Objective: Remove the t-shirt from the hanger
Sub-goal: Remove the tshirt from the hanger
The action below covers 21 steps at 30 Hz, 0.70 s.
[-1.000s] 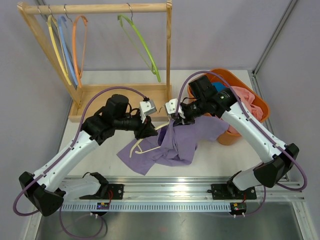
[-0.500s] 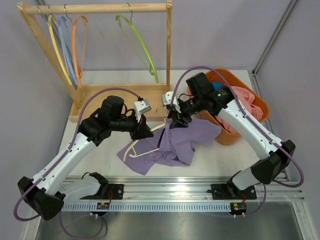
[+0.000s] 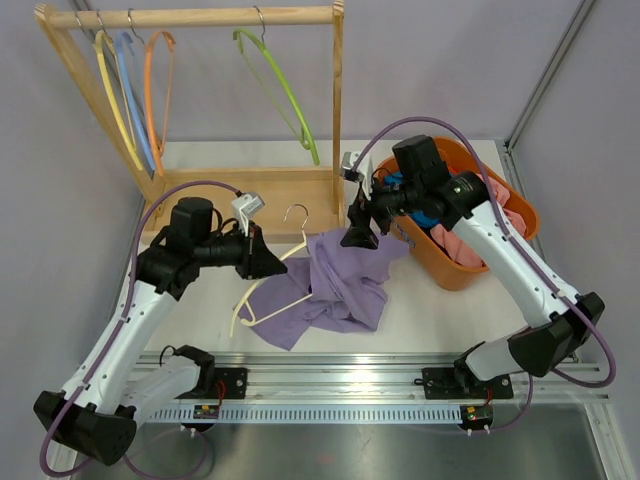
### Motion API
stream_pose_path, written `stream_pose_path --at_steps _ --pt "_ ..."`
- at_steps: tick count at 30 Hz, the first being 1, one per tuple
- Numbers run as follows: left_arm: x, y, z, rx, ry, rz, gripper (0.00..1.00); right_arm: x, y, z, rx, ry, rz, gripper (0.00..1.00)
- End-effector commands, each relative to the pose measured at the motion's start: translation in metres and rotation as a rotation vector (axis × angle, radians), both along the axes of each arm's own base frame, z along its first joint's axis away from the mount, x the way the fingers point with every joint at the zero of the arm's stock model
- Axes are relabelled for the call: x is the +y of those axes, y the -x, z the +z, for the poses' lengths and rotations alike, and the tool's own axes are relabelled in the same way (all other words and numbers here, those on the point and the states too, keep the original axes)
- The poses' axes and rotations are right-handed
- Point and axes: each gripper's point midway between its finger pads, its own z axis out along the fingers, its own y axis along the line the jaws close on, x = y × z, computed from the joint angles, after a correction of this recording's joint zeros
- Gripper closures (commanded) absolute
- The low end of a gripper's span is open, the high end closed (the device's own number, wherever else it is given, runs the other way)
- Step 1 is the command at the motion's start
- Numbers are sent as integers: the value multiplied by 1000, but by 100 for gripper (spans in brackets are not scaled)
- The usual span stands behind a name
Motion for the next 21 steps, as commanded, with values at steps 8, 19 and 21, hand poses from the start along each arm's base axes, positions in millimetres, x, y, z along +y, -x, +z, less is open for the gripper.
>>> stream_pose_path --at_steps 8,19,21 --pt "-16 -3 53 131 224 88 100 19 58 26 184 -203 -55 32" --pt "-15 -7 56 145 238 132 100 53 5 24 76 -176 -467 29" --pt "-15 -8 57 144 243 137 100 58 7 17 85 -159 -460 30"
